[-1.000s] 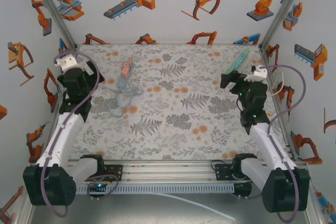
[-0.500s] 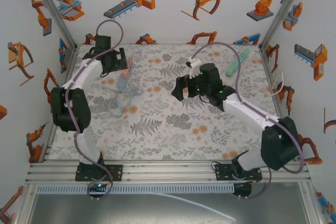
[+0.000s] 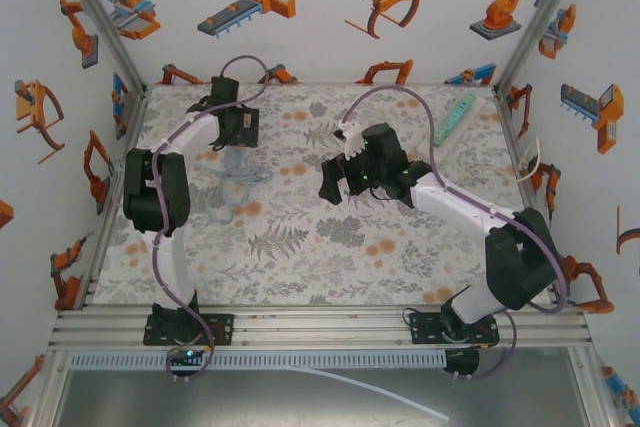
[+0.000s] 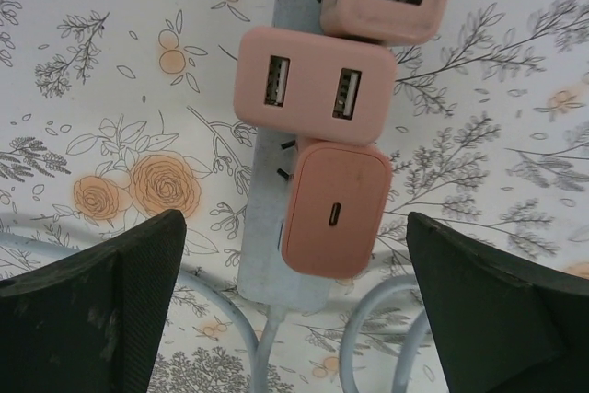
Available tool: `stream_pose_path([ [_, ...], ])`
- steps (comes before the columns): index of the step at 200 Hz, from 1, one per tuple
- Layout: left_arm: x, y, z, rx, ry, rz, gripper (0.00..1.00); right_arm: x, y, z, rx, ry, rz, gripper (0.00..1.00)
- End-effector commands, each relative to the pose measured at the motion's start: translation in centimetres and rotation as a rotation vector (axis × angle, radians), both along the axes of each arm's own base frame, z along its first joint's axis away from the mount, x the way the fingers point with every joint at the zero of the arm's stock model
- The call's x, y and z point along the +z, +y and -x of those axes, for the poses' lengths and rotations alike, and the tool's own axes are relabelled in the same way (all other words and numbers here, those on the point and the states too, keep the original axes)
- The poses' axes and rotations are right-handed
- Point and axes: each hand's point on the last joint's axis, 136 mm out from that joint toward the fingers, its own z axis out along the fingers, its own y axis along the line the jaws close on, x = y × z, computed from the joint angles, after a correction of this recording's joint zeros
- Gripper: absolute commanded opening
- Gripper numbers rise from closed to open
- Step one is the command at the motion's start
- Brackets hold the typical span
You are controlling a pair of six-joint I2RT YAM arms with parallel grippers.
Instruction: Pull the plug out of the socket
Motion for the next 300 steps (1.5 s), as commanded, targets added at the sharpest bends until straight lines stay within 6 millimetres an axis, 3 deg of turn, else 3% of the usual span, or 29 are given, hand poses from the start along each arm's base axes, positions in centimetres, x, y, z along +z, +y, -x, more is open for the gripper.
stream_pose_path([
  [1, 0.0, -0.3, -0.3, -0.036, 0.005, -0.039, 0.97, 2.1, 0.6, -0.4, 0.016, -0.054, -0.027, 0.99],
  [31, -1.4, -0.6, -0.2, -0.045, 0.047, -0.025, 0.86, 2.4, 0.4, -0.4, 0.005, -0.056, -0.023, 0.99],
  [90, -2.2, -0.5, -0.2, -0.033, 0.101, -0.018, 0.66, 3.3, -0.3, -0.1, -0.021, -0.079, -0.026, 0.99],
  [197, -3.2, -0.3, -0.2, -0.037, 0.176, 0.005, 0.44, 4.5, -1.0, -0.1, -0.055, -0.111, -0.041, 0.99],
  [236, -2.7, -3.5, 0.9, -0.189, 0.187, 0.106, 0.35, 4.7, -1.3, -0.4, -0.074, -0.134, -0.031, 0.99],
  [269, -1.8, -5.7, 2.3, -0.296, 0.185, 0.130, 0.31, 5.6, -2.8, -1.6, -0.172, -0.203, -0.006, 0.99],
  [300, 0.0, -10.1, 5.2, -0.515, 0.158, 0.182, 0.30, 7.2, -4.8, -2.1, -0.255, -0.315, 0.009, 0.99],
])
